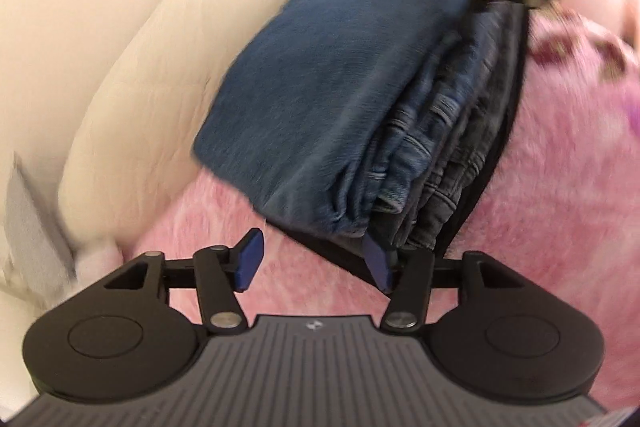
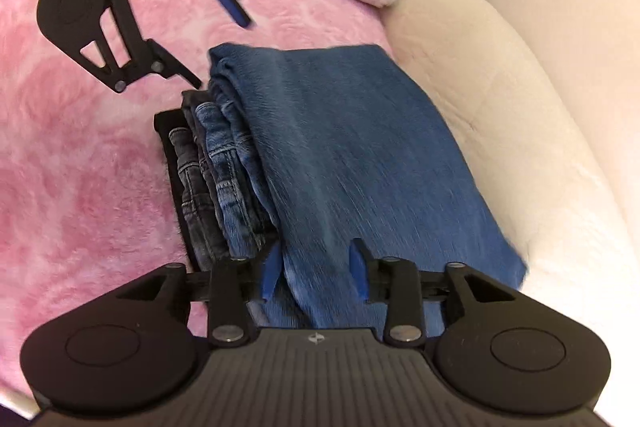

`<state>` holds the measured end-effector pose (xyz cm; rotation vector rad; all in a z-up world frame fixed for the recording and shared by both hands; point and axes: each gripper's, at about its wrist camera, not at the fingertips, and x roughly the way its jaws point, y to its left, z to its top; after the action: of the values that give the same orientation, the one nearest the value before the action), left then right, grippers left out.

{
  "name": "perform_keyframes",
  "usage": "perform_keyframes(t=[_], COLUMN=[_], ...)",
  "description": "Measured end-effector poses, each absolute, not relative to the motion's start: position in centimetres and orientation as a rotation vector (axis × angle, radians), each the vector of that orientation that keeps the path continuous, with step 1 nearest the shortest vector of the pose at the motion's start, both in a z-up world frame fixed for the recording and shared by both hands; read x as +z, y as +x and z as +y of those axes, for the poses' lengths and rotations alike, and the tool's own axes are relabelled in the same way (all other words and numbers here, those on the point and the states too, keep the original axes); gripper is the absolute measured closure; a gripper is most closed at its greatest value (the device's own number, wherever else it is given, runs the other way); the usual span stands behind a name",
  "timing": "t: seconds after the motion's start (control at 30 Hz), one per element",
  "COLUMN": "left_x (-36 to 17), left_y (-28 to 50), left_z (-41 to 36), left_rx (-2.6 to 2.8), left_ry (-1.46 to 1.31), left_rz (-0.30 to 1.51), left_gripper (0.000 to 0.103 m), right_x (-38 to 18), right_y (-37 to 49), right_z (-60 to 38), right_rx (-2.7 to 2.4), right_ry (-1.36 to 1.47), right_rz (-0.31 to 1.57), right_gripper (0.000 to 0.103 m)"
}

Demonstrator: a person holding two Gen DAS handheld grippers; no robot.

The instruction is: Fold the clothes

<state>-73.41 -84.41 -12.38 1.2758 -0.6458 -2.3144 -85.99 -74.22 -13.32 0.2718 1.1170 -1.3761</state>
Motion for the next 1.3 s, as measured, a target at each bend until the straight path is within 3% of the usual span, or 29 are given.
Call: perform_keyframes(t=[0.17,0.37,0.47,0.77,1.3], left_x=[-8.3,-5.2,-3.1,3.8,5.7], left_y=[-72.6,-72.8,-71.9,-69.2,-68.6], left_z=[-83.6,-80.8,-78.9,-74.2,-70.2], left_rx=[-2.256,-2.169,-2.158,-2.185,-2.047], left_ry=[1.188,1.112,1.070,1.007,0.996], left_rz=[-0.186,0.210,0.316,0.465,0.548], left_gripper=[0.026,0.001,0.001,0.001,0.001], right_x=[-10.2,-7.4,-5.3,1.3,0.1], right_y=[-89.1,-91.0,-89.9,-85.9,-83.6], right_z=[-70.6,-65.6,-63.5,-59.0,-57.5], right_rx=[-1.528,-1.722,-1.775,-1.820,-1.772], right_ry=[0.677,1.079,1.139,1.163,1.090], right_rz=[0.855,0.493,0.402,0.330,0.519], right_gripper=[0.042,0.029,0.015,0.014,0.014])
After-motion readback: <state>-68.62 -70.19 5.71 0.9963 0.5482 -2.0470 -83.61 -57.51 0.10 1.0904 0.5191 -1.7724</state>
